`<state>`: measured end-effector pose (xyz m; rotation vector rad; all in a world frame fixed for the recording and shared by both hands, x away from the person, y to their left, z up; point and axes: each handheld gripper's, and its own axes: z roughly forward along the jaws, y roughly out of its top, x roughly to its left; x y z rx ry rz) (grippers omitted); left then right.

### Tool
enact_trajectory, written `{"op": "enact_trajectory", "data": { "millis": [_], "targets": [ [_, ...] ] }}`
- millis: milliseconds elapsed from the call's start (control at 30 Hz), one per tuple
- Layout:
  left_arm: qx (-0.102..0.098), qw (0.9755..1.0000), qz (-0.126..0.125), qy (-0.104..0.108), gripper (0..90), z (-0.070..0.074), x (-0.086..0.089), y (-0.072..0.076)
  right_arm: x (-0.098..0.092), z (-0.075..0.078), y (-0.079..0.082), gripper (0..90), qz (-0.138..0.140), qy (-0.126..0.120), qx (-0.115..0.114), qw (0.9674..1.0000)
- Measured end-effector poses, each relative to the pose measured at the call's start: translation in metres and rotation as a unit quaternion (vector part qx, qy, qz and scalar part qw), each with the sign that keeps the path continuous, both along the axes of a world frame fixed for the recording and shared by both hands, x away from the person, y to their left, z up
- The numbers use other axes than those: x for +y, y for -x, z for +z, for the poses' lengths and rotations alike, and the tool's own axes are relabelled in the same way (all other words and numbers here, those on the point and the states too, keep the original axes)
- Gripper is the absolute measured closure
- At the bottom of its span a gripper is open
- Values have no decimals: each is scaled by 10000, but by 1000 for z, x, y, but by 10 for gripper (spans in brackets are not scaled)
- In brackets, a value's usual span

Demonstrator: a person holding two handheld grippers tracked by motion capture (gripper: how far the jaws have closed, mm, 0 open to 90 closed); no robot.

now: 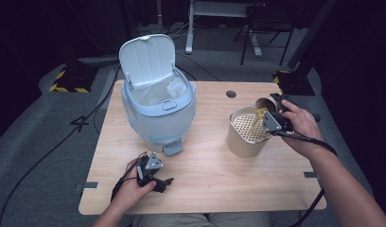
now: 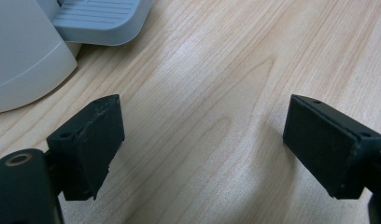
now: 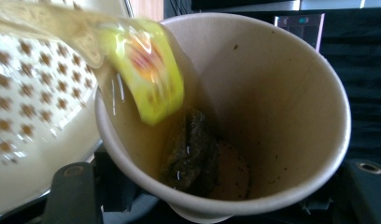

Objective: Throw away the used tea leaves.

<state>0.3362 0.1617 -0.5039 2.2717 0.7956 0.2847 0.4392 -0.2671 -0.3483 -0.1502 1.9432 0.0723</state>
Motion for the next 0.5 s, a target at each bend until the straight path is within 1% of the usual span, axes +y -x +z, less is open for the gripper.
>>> {"op": "enact_trajectory", "data": {
  "millis": [33, 67, 133, 167, 200, 233, 267, 300, 367, 400, 433, 467, 500],
  "targets": [
    [1, 10000, -2, 0, 130, 0, 0, 0, 0, 0, 0, 305, 3, 119, -54, 9999],
    [9, 10000, 1, -1, 130, 0, 0, 0, 1, -2, 1, 305, -51, 223, -134, 9996],
    [9, 10000, -2, 0, 129, 0, 0, 0, 3, -4, 2, 305, -77, 476, -299, 9984],
    [9, 10000, -2, 0, 129, 0, 0, 0, 5, -6, 2, 305, -83, 726, -448, 9963],
    [10, 10000, 0, -3, 129, 0, 0, 0, 5, -7, 2, 305, -101, 848, -515, 9950],
    [10, 10000, -1, -4, 129, 0, 0, 0, 7, -9, 3, 305, -108, 1042, -635, 9925],
    [9, 10000, -3, -2, 129, 0, 0, 0, 8, -11, 3, 306, -98, 1302, -815, 9881],
    [10, 10000, -1, 1, 129, 0, 0, 0, 9, -13, 4, 305, -95, 1469, -918, 9848],
    [9, 10000, -1, 2, 129, 0, 0, 0, 12, -15, 5, 306, -72, 1822, -1156, 9764],
    [9, 10000, -3, -2, 129, 0, 0, 0, 13, -17, 6, 306, -56, 2077, -1335, 9690],
    [10, 10000, -2, -2, 129, 0, 0, 0, 14, -18, 6, 306, -41, 2267, -1444, 9632],
    [10, 10000, -1, -6, 129, 0, 0, 0, 15, -20, 7, 306, -8, 2521, -1583, 9547],
    [9, 10000, -1, -5, 129, 0, 0, 0, 15, -22, 7, 306, 17, 2724, -1697, 9471]
  ]
}}
